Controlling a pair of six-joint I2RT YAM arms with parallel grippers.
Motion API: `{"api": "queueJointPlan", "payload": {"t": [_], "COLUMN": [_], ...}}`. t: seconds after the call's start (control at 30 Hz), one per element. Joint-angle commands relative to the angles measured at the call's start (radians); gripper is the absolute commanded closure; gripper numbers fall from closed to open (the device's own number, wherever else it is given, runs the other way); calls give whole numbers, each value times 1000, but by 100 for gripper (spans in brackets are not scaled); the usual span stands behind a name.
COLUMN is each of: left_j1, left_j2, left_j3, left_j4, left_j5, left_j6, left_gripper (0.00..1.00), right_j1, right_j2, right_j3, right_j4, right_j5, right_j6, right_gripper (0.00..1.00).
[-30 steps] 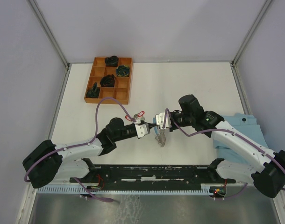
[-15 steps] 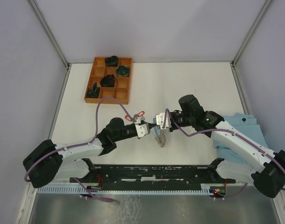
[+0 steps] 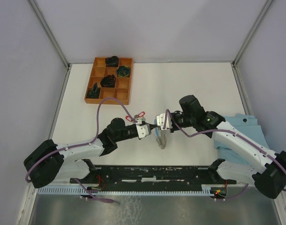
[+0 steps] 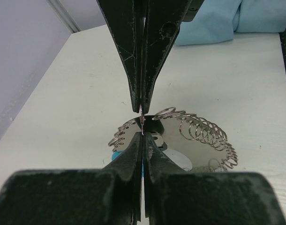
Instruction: Put the keys on the keyring
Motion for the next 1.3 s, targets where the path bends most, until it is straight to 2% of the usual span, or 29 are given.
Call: {"api": "queueJointPlan", "payload": {"t": [0.0, 0.87, 1.27], "left_j1": [-3, -4, -2], "left_j2": [2, 7, -31], "left_j3": [37, 29, 13], "left_j4": [83, 146, 107], "left_j5": [42, 42, 55], "left_j6": [-29, -68, -92], "left_gripper": [97, 97, 97], "right_j1": [18, 66, 69], "right_j2": [-17, 7, -14], "right_j3": [66, 81, 48], "right_j4": [34, 39, 30], "right_j5": [-42, -21, -29], "right_j6": [12, 46, -26], "right_gripper": [99, 99, 99]}}
